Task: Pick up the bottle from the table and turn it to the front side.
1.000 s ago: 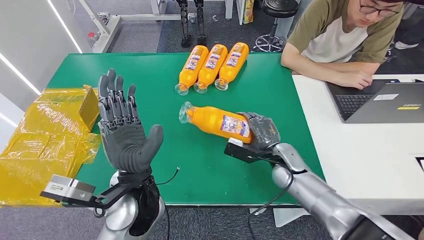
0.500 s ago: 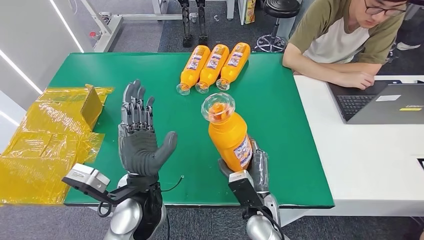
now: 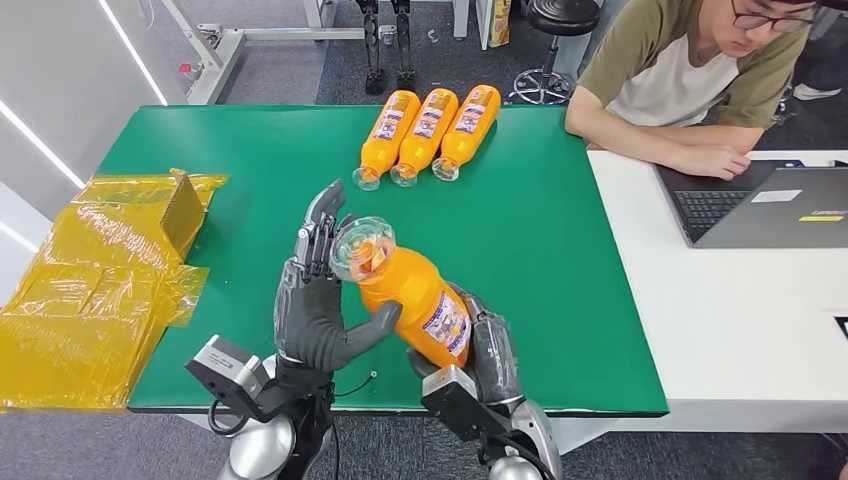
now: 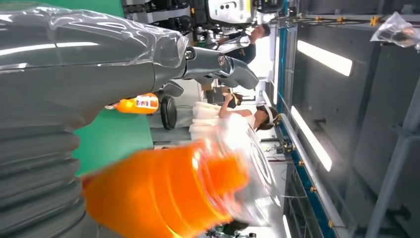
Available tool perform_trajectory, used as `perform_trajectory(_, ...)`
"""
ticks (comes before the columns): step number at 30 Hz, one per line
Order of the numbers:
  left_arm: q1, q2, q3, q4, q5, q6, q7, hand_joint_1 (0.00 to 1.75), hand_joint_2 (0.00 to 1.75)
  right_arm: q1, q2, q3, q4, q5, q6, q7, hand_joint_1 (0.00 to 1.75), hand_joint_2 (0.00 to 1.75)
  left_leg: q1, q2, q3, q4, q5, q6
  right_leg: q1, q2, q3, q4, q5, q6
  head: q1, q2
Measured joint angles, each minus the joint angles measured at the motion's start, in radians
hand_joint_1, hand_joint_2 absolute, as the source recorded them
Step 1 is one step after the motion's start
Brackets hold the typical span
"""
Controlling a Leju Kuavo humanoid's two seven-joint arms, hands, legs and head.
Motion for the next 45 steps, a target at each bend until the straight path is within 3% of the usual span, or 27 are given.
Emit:
perform_trajectory(12,0.024,0.002,0.024,-0.003,-0.030,-0.034,-0.002,0.00,1.75,-0.001,-0.045,0.021,-0.020,0.054,0.121,0.014,1.74,1.75,0.000,0.000,0.000,0.000,0.000,0.000,0.000,0.000,0.000,0.000,0.000,0.000,0.000,0.000)
perform_trajectory(13,0.028,0.002,0.026,-0.005,-0.035,-0.042,-0.001,0.06,1.75,-0.006,-0.049,0.023,-0.019,0.059,0.127,0.013,1.74,1.75,0.000,0.000,0.000,0.000,0.000,0.000,0.000,0.000,0.000,0.000,0.000,0.000,0.000,0.000)
perform_trajectory(17,0.035,0.002,0.037,-0.008,-0.046,-0.078,-0.001,1.73,1.75,-0.022,-0.059,0.024,-0.016,0.083,0.125,0.008,1.74,1.75,0.000,0.000,0.000,0.000,0.000,0.000,0.000,0.000,0.000,0.000,0.000,0.000,0.000,0.000)
perform_trajectory(25,0.025,-0.008,0.038,-0.008,-0.037,-0.177,0.000,1.75,1.75,-0.062,-0.065,0.028,0.000,0.157,0.042,0.001,1.73,1.75,0.000,0.000,0.000,0.000,0.000,0.000,0.000,0.000,0.000,0.000,0.000,0.000,0.000,0.000)
perform_trajectory(39,0.002,-0.017,0.038,0.004,-0.018,-0.211,-0.002,1.75,1.75,-0.092,-0.047,0.034,0.039,0.214,-0.029,-0.006,1.68,1.75,0.000,0.001,0.000,0.000,0.000,0.000,0.000,0.000,0.000,0.000,0.000,0.000,0.000,0.000)
perform_trajectory(40,-0.001,-0.017,0.038,0.005,-0.018,-0.216,-0.002,1.75,1.75,-0.093,-0.046,0.034,0.041,0.216,-0.032,-0.005,1.47,1.75,0.000,0.001,0.000,0.000,0.000,0.000,0.000,0.000,0.000,0.000,0.000,0.000,0.000,0.000)
perform_trajectory(43,-0.012,-0.020,0.038,0.013,-0.018,-0.226,-0.004,1.75,1.75,-0.096,-0.043,0.034,0.044,0.220,-0.039,-0.003,0.22,1.75,0.000,0.001,0.001,0.000,0.000,0.000,0.000,0.000,0.000,0.000,0.000,0.000,0.000,0.000)
perform_trajectory(44,-0.017,-0.022,0.038,0.018,-0.018,-0.228,-0.003,1.75,1.75,-0.097,-0.041,0.034,0.044,0.222,-0.041,-0.001,0.00,1.75,0.000,0.001,0.001,0.000,0.000,0.000,0.000,0.000,0.000,0.000,0.000,0.000,0.000,0.000)
perform_trajectory(45,-0.021,-0.023,0.038,0.023,-0.016,-0.228,-0.001,1.75,1.75,-0.097,-0.040,0.034,0.045,0.225,-0.043,0.001,0.00,1.75,0.000,0.001,0.001,0.000,0.000,0.000,0.000,0.000,0.000,0.000,0.000,0.000,0.000,0.000)
